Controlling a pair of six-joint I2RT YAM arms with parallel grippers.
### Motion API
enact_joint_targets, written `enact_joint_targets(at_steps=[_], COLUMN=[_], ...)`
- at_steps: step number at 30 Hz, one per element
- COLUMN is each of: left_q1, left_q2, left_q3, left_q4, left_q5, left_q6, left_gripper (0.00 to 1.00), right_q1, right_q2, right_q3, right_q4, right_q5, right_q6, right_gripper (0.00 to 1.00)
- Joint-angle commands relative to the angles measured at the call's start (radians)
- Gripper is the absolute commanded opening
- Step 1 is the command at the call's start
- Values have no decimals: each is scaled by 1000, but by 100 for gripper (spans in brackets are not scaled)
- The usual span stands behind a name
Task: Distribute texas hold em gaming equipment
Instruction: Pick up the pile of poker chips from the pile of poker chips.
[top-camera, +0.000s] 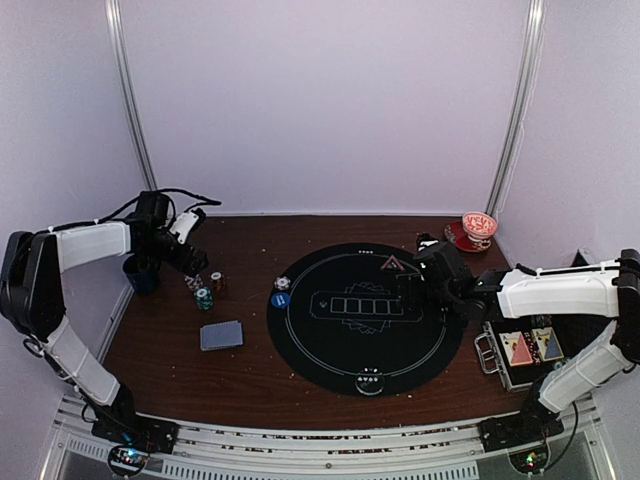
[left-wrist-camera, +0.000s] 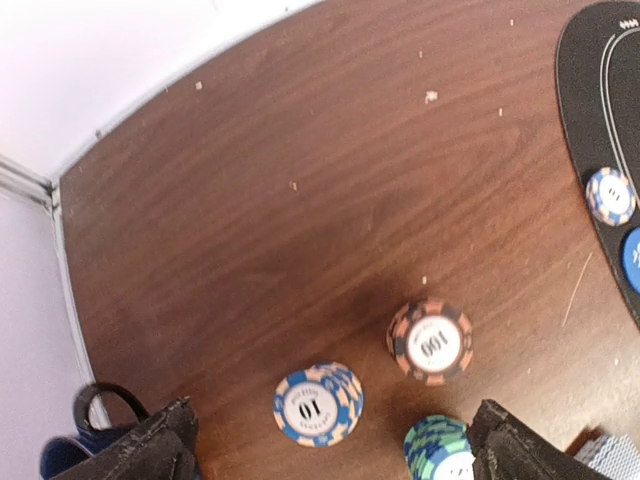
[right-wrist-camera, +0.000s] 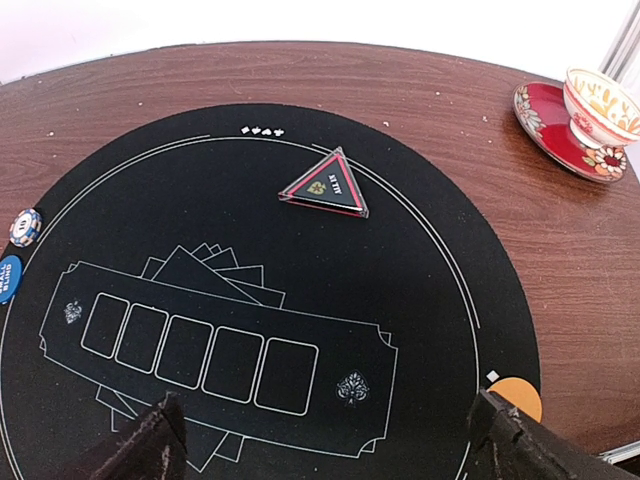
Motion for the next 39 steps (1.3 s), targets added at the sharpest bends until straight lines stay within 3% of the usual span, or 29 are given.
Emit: enact_joint_targets(at_steps=[1, 10, 39], left_q1=[33, 123, 129], left_q2=[-33, 91, 223], left_q3=[-26, -3, 37], left_q4=[54, 55, 65], left_q5=[47, 109, 149], left_q6=[33, 30, 26], left_gripper=[98, 97, 74], right_q1=[8, 12, 16], right_q2=[-5, -8, 1], right_q3=[21, 18, 22], right_q4=[-8, -6, -8], right_q5=[13, 13, 24], right_q6=[-1, -1, -3], right_gripper=[100, 100, 100])
